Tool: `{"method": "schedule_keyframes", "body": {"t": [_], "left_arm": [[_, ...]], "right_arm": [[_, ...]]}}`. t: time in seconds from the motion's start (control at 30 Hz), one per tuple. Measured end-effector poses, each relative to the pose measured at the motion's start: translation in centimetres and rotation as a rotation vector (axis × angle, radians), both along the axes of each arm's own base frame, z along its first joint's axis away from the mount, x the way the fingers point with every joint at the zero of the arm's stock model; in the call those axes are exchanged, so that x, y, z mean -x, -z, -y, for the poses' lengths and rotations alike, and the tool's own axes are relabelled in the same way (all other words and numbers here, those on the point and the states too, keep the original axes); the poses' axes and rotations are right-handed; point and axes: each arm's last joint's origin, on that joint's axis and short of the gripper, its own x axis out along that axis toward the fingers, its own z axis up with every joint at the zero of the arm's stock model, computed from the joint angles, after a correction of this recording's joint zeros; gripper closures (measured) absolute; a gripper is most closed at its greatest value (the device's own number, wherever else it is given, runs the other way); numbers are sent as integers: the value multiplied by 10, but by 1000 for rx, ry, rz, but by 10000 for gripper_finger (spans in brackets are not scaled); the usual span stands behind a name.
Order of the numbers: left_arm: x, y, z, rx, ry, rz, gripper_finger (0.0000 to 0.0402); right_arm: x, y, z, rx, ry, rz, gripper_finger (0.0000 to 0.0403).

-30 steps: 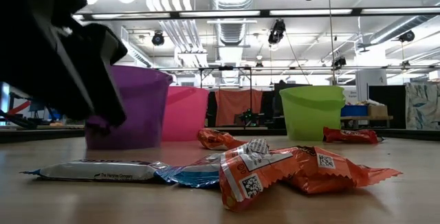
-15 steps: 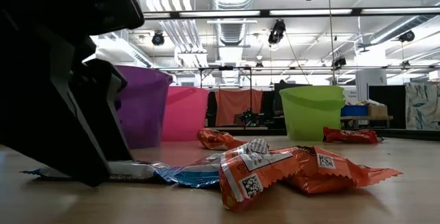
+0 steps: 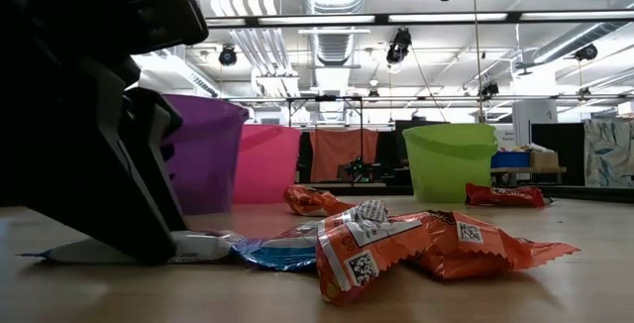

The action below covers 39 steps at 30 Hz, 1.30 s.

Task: Sort candy
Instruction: Put the white chocolate into the pink bucket

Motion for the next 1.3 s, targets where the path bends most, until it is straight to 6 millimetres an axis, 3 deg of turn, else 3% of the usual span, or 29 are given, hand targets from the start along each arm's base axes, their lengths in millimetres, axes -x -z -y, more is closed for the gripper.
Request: {"method": "schedule_keyframes", "body": {"t": [0.33, 0.63, 0.8, 0.93, 1.3], "left_arm": [[2, -5, -1, -4, 31, -10, 324], [10, -34, -5, -25, 102, -3, 333], [12, -49, -6, -5, 121, 28, 361], [12, -49, -6, -2, 119, 27, 396], [12, -49, -6, 10, 106, 28, 402]], "right_arm": [[0, 0, 0, 0, 0, 0, 273], [0, 0, 0, 4, -7, -1, 275], [0, 0, 0, 8, -12, -1, 271], [0, 0, 0, 9, -14, -1, 269], [0, 0, 0, 12, -19, -2, 273]]}}
